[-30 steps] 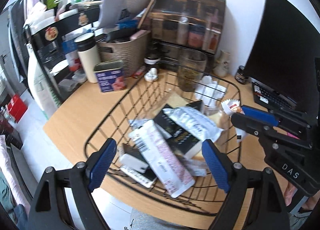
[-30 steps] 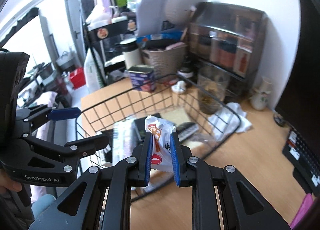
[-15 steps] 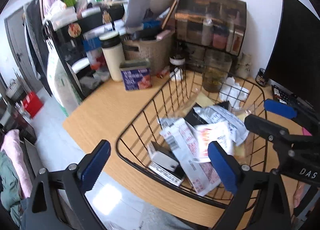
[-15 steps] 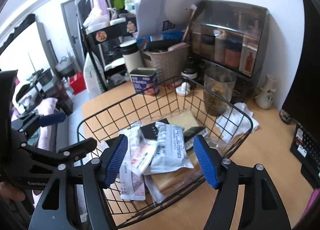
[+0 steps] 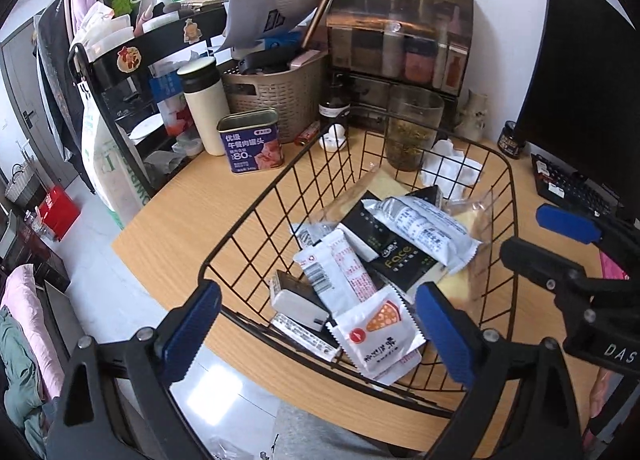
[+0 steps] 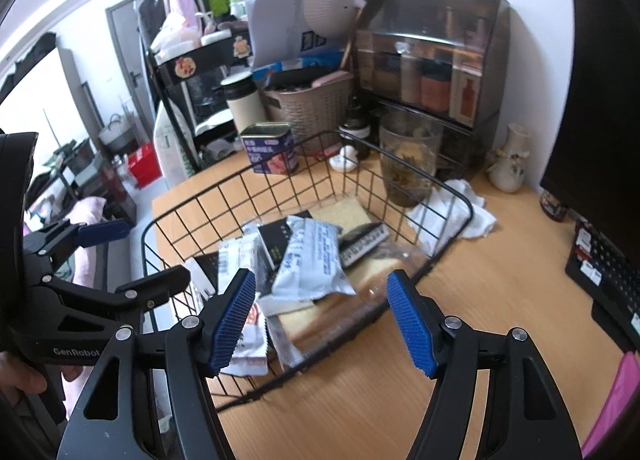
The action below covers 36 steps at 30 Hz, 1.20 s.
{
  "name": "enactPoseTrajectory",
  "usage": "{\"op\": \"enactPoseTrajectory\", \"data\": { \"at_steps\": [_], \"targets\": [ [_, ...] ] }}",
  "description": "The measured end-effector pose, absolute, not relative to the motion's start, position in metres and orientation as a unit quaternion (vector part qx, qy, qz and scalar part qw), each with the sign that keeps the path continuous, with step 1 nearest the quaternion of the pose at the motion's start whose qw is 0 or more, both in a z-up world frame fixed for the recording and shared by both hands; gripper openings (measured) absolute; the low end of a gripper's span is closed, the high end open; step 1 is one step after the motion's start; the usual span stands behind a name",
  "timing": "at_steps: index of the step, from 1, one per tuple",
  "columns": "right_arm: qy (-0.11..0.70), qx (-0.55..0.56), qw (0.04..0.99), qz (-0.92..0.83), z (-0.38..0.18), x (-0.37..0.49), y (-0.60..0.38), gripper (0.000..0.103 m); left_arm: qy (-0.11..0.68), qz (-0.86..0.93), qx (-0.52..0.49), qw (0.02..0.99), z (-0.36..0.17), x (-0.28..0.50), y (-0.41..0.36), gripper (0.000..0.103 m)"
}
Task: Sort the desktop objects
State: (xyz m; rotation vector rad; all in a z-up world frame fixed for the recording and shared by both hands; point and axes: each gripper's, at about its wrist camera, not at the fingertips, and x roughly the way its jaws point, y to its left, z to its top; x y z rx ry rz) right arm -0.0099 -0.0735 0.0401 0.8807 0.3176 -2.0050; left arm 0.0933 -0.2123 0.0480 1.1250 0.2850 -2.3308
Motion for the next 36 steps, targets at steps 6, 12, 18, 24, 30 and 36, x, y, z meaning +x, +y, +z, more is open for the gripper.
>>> {"op": "enactPoseTrajectory", "data": {
  "at_steps": [6, 12, 18, 24, 30, 36],
  "targets": [
    [0.129, 0.362, 0.431, -0.817, 0.038, -0.005, -0.047, 0.069, 0.101, -0.868, 0.413, 0.255, 0.048, 0.097, -0.196, 0.097],
    [0.133, 0.353, 0.419, -0.826, 0.036, 0.005, -0.022, 0.069, 0.096, -0.872, 0.411, 0.246, 0.040, 0.103, -0.182, 0.097],
    [0.123, 0.341, 0.415, -0.834, 0.030, 0.019, 0.000, 0.069, 0.084, -0.879, 0.405, 0.238, 0.034, 0.108, -0.166, 0.097],
    [0.121, 0.339, 0.413, -0.837, 0.021, 0.034, 0.015, 0.069, 0.078, -0.884, 0.401, 0.228, 0.029, 0.114, -0.150, 0.097],
    [0.123, 0.334, 0.414, -0.838, 0.023, 0.041, 0.022, 0.069, 0.078, -0.888, 0.395, 0.222, 0.030, 0.121, -0.145, 0.097],
    [0.121, 0.333, 0.418, -0.837, 0.023, 0.046, 0.024, 0.069, 0.073, -0.892, 0.392, 0.213, 0.033, 0.124, -0.139, 0.097]
  ]
}}
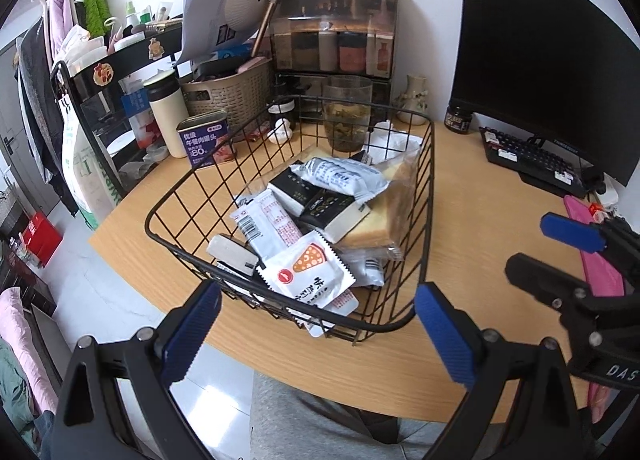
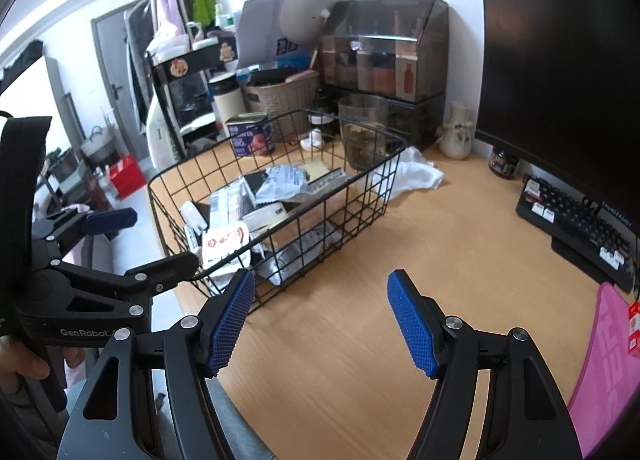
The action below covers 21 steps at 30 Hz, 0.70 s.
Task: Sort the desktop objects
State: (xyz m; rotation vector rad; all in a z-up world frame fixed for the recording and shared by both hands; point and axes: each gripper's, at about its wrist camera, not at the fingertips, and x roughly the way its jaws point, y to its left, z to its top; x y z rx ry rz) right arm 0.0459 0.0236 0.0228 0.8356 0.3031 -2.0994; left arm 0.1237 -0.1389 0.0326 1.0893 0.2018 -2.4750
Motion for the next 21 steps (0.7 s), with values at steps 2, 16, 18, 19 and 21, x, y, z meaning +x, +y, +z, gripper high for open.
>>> {"op": "enactPoseTrajectory", "data": {
  "at_steps": [2, 16, 18, 19, 21],
  "targets": [
    [0.120, 0.333, 0.418, -0.837, 0.0230, 0.0466, 0.0244, 0.069, 0.074, -0.892, 0.391, 0.215, 0.0335, 0.1250, -0.1380, 0.097],
    [0.120, 0.333, 0.420, -0.835, 0.0213, 0.0476, 0.0279, 0.069, 0.073, -0.893, 0.391, 0.211, 0.0314, 0.1269, -0.1330, 0.097],
    [0.121, 0.334, 0.420, -0.835, 0.0209, 0.0479, 0.0280, 0.069, 0.073, -0.893, 0.391, 0.211, 0.0310, 0.1269, -0.1330, 0.097],
    [0.121, 0.333, 0.420, -0.835, 0.0209, 0.0480, 0.0280, 0.069, 0.074, -0.893, 0.391, 0.211, 0.0309, 0.1268, -0.1332, 0.097],
    [0.121, 0.334, 0.420, -0.835, 0.0204, 0.0477, 0.0277, 0.069, 0.075, -0.893, 0.391, 0.211, 0.0303, 0.1270, -0.1335, 0.097]
  ]
}}
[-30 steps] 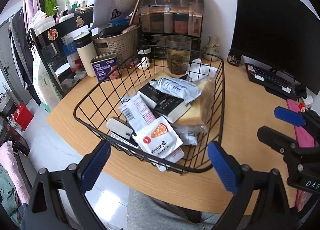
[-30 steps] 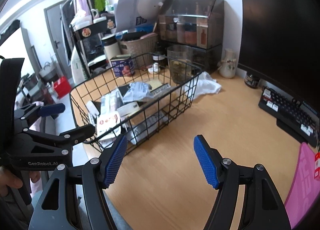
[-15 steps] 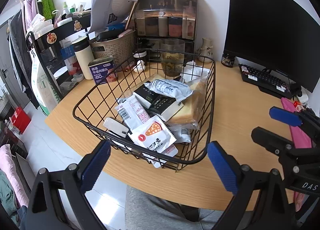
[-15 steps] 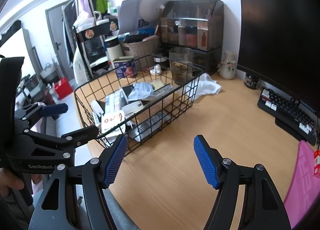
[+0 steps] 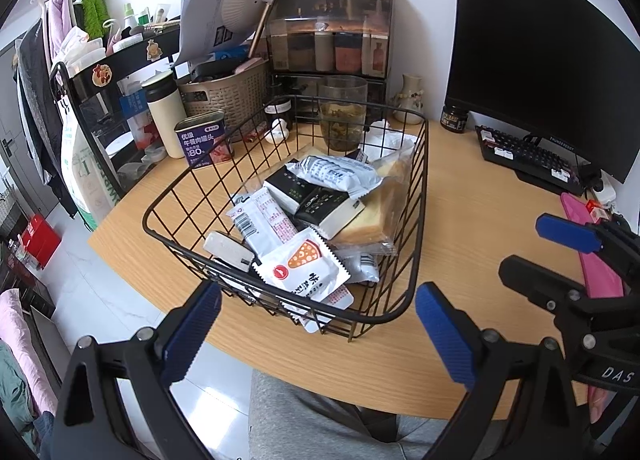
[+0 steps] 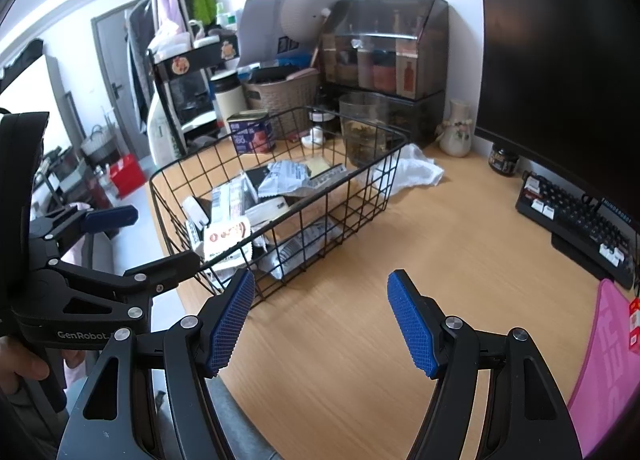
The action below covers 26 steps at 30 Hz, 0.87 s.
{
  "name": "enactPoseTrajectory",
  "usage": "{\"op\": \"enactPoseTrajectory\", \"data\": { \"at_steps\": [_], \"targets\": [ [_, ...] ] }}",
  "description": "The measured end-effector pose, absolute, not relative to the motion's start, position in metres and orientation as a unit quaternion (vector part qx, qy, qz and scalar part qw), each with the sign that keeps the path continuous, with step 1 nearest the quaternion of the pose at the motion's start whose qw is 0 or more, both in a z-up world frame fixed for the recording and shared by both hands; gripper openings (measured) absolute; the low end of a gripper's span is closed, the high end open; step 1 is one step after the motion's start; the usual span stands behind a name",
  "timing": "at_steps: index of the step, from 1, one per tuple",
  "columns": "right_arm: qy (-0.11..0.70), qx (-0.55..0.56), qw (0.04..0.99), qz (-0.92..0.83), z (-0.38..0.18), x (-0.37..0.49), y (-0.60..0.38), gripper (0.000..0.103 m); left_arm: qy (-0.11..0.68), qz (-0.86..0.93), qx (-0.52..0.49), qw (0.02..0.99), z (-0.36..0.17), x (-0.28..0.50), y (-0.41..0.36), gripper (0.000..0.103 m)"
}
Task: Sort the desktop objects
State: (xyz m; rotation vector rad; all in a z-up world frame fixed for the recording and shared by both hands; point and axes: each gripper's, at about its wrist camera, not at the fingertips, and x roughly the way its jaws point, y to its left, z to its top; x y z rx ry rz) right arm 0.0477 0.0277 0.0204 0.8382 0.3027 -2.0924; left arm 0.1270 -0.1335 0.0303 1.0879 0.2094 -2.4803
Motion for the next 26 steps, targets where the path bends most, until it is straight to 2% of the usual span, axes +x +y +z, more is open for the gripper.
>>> {"op": "enactPoseTrajectory", "data": {
  "at_steps": [26],
  "targets": [
    [0.128, 0.349, 0.419, -0.828, 0.006, 0.043, 0.024, 0.069, 0.076, -0.897, 0.377, 0.218, 0.029, 0.129, -0.137, 0.097]
  ]
}}
